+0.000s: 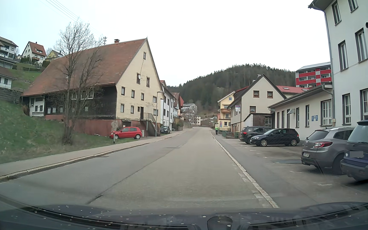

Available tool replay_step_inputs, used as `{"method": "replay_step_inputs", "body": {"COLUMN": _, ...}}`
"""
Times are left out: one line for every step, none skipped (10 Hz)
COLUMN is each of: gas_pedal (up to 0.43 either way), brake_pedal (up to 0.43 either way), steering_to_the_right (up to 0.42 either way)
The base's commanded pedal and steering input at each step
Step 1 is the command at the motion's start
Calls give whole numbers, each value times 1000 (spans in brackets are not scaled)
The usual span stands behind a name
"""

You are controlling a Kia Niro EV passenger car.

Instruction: Follow the waypoints while adhering to traffic rules and regulations

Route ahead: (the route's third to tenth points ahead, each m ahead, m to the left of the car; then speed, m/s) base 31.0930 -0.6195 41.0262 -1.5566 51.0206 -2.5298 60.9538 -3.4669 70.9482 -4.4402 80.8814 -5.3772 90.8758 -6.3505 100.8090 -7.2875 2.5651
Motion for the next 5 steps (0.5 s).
{"method": "replay_step_inputs", "body": {"gas_pedal": 551, "brake_pedal": 0, "steering_to_the_right": -195}}
{"method": "replay_step_inputs", "body": {"gas_pedal": 551, "brake_pedal": 0, "steering_to_the_right": -154}}
{"method": "replay_step_inputs", "body": {"gas_pedal": 551, "brake_pedal": 0, "steering_to_the_right": -125}}
{"method": "replay_step_inputs", "body": {"gas_pedal": 551, "brake_pedal": 0, "steering_to_the_right": -87}}
{"method": "replay_step_inputs", "body": {"gas_pedal": 551, "brake_pedal": 0, "steering_to_the_right": -60}}
